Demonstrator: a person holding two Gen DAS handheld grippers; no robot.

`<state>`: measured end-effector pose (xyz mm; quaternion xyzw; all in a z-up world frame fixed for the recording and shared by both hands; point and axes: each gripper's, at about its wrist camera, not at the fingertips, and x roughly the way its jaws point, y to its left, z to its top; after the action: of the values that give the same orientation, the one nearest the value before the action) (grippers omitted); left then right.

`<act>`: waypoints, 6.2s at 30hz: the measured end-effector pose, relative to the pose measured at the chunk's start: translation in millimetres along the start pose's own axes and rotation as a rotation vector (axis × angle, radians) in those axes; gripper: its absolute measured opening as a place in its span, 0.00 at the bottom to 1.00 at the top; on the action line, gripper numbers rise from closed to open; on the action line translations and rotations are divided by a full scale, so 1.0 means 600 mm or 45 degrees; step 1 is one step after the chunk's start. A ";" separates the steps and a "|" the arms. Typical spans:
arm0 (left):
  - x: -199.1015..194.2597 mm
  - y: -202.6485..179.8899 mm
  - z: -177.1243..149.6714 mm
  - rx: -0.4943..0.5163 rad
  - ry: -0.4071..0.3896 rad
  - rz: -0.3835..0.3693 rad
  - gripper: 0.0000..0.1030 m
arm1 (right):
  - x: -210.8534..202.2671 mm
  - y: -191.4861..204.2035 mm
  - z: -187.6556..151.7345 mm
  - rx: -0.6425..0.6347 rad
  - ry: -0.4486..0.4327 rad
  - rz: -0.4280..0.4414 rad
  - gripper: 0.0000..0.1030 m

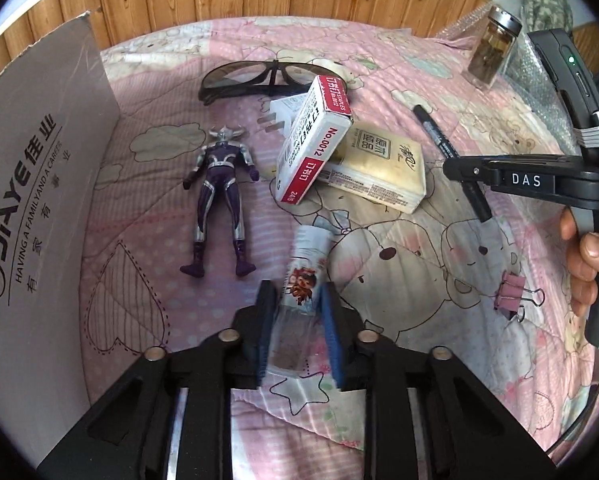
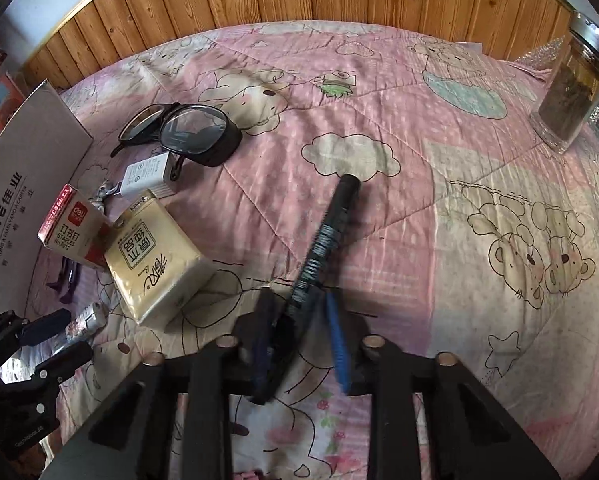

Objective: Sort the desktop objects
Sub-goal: 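Grasp the black marker with the right tool while the left tool grasps the small bottle, then carry the black marker and small bottle with both tools over the box, then open both tools to drop the marker and bottle into the box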

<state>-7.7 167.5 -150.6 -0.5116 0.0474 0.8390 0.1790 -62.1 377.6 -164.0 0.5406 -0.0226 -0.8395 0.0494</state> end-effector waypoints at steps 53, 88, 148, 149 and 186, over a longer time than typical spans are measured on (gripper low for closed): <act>-0.325 0.132 -0.006 -0.369 -0.432 0.002 0.18 | -0.267 0.294 -0.070 -0.243 -0.287 0.375 0.14; -0.397 0.351 -0.034 -0.627 -0.554 -0.026 0.18 | -0.261 0.486 -0.050 -0.443 -0.330 0.417 0.14; -0.268 0.507 -0.015 -0.632 -0.148 0.218 0.18 | -0.019 0.649 0.169 -0.339 0.145 0.279 0.14; -0.266 0.507 -0.016 -0.618 -0.137 0.205 0.18 | -0.014 0.652 0.172 -0.341 0.150 0.271 0.14; -0.223 0.480 -0.017 -0.473 0.003 0.221 0.20 | 0.105 0.693 0.240 -0.493 0.298 0.100 0.15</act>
<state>-44.4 -137.1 -68.4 -0.5308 -0.0641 0.8450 0.0087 -194.7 -44.5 -123.1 0.6133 0.1240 -0.7572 0.1872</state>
